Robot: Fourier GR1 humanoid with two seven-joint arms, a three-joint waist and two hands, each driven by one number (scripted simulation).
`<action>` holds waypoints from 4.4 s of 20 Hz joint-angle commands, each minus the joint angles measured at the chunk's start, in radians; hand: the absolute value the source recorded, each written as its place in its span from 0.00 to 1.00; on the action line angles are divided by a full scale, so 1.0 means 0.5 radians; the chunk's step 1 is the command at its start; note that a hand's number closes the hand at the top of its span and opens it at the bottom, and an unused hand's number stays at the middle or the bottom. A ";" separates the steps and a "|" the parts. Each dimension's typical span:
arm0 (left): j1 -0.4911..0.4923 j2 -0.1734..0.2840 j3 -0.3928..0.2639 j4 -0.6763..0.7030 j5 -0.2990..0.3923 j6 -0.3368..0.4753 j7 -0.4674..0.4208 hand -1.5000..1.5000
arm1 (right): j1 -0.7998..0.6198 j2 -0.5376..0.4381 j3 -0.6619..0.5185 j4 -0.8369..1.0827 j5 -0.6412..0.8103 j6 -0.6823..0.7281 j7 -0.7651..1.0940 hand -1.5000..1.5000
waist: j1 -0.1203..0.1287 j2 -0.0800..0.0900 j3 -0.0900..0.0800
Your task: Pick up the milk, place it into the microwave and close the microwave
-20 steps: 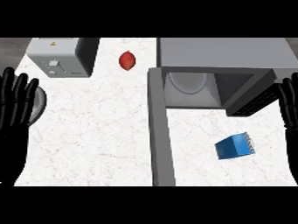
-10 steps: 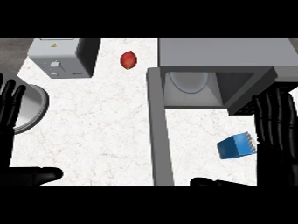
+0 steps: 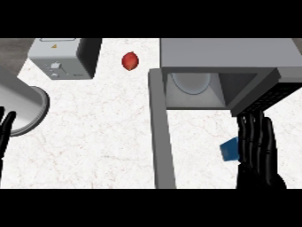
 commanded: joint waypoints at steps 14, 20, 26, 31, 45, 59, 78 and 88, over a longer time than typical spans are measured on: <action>0.491 -0.130 -0.019 -0.188 -0.014 -0.219 -0.195 0.00 | 0.064 -0.033 -0.262 0.301 0.138 -0.398 -0.201 0.00 | 0.000 0.002 0.002; 0.624 -0.176 0.001 -0.097 -0.070 -0.362 -0.433 0.00 | -0.064 -0.004 -0.415 0.531 -0.002 -0.368 -0.256 0.00 | 0.008 0.002 0.001; 0.627 -0.155 0.052 -0.135 -0.001 -0.390 -0.378 0.00 | 0.149 -0.043 -0.501 0.672 -0.170 -0.364 -0.621 0.00 | 0.002 0.001 0.001; 0.672 -0.183 0.001 -0.200 -0.039 -0.343 -0.350 0.00 | 0.218 -0.116 -0.734 0.747 -0.412 -0.257 -0.802 0.00 | -0.001 0.001 0.001; 0.806 -0.170 0.017 -0.240 0.045 -0.430 -0.398 0.00 | 0.039 -0.227 -1.065 1.363 -0.690 0.123 -1.061 0.00 | 0.008 0.002 0.002; 0.657 -0.179 0.129 -0.117 0.047 -0.417 -0.400 0.00 | -0.263 -0.222 -1.329 2.176 -0.839 0.402 -1.528 0.00 | 0.005 0.004 0.002; 0.695 -0.185 0.092 -0.056 0.015 -0.463 -0.520 0.00 | -0.667 -0.216 -1.578 3.025 -1.042 0.816 -2.071 0.00 | 0.015 0.005 0.003; 0.809 -0.185 0.059 -0.146 0.037 -0.452 -0.497 0.00 | -0.562 -0.111 -1.527 2.816 -1.149 1.052 -2.145 1.00 | 0.006 0.001 0.001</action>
